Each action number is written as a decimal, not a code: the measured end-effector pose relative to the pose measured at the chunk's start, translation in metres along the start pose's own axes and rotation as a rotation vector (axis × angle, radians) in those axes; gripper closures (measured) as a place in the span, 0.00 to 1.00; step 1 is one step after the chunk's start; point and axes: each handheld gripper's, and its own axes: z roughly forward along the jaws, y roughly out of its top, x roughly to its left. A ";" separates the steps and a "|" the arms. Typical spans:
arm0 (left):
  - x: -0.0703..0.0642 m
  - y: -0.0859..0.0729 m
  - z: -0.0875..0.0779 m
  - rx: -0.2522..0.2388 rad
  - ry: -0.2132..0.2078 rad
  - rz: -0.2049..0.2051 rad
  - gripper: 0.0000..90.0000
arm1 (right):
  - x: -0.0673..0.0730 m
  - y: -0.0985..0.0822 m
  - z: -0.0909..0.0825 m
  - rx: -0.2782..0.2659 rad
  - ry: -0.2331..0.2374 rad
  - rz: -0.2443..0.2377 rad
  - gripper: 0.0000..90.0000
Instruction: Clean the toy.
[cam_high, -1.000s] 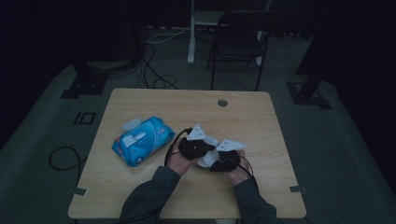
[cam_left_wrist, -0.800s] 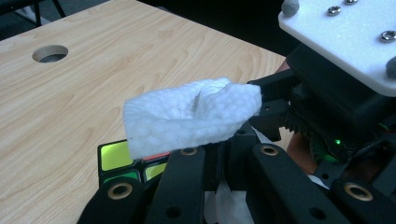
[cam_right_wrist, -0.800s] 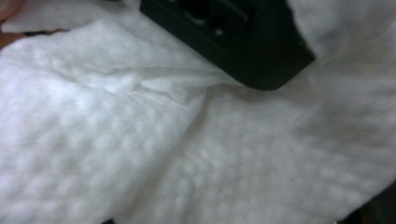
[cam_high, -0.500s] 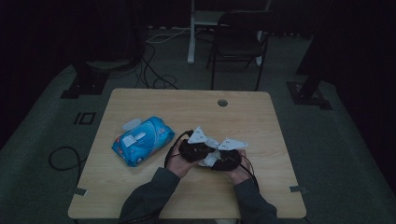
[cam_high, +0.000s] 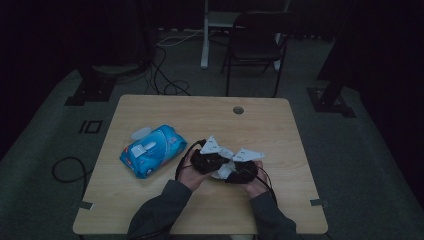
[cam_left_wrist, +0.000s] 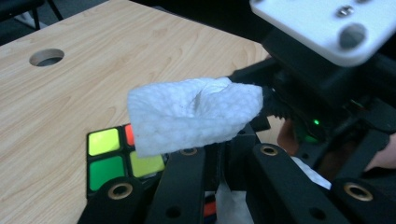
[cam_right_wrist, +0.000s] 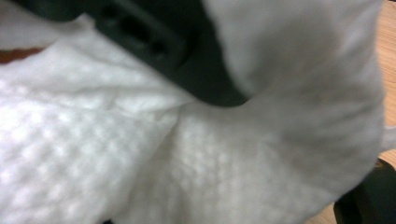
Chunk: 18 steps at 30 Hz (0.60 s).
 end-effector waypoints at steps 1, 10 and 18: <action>0.001 0.000 0.001 -0.007 0.001 -0.011 0.97 | 0.000 0.000 0.000 0.001 0.001 0.000 0.39; 0.008 0.001 0.005 -0.019 0.005 -0.038 0.97 | 0.004 -0.001 0.002 0.003 0.010 -0.010 0.39; 0.004 0.001 0.003 -0.019 0.001 -0.026 0.97 | 0.002 0.000 0.001 -0.001 0.004 -0.007 0.39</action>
